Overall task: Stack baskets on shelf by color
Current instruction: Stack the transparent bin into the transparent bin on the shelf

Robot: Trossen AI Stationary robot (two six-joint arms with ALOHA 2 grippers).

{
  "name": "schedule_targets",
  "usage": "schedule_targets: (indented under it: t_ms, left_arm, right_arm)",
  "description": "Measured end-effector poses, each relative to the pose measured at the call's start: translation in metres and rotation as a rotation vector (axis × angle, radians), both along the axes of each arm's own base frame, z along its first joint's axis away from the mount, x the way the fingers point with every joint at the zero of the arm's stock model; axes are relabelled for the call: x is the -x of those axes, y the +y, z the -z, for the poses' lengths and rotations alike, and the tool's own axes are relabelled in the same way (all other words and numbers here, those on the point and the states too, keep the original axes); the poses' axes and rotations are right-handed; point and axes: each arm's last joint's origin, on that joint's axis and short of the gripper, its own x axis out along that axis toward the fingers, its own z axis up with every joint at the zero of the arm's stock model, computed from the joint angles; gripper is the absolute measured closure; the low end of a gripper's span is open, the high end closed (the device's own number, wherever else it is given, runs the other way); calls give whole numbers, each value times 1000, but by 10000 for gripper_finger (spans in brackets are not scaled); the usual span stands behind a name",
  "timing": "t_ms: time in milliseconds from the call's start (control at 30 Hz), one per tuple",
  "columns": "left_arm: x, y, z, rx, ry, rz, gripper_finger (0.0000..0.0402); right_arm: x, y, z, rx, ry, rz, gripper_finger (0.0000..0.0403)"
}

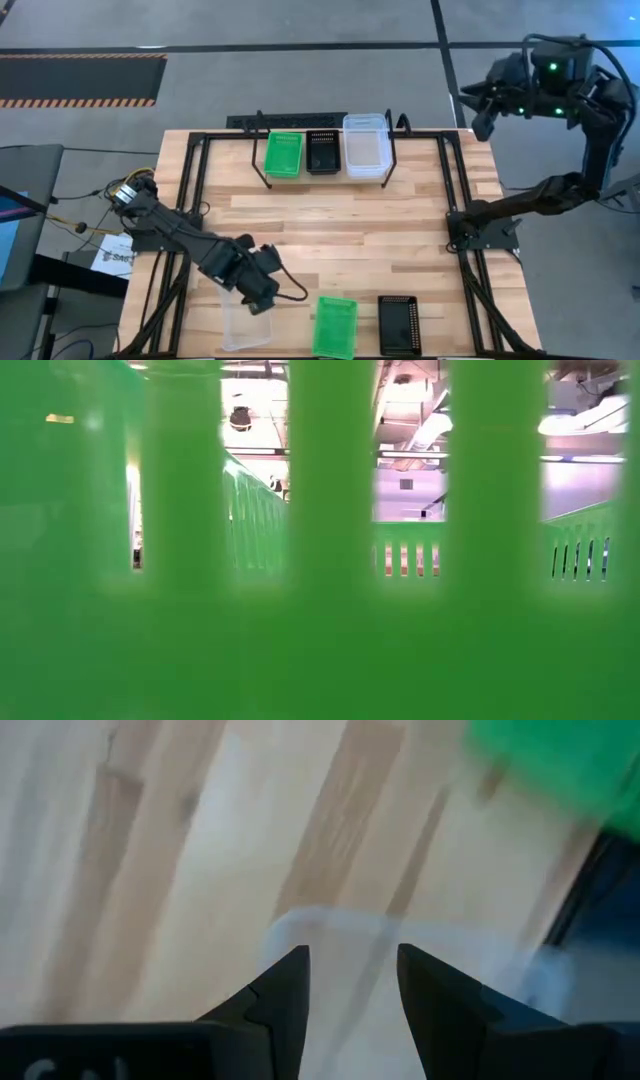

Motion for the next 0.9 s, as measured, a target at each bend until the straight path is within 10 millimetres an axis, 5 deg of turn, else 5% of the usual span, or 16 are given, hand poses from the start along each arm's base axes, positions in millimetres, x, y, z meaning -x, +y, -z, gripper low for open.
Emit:
schedule_targets:
  t_ms: [367,700,900]
  left_arm:
    - [16,22,7,-156,264,300,262]
    - [11,26,63,-126,263,359,262]
    - [5,28,80,-53,213,378,262]
  right_arm:
    - [-43,-15,9,-232,-58,-15,291]
    - [-84,-30,24,-349,-10,-9,291]
    - [-94,-25,26,-352,9,-59,291]
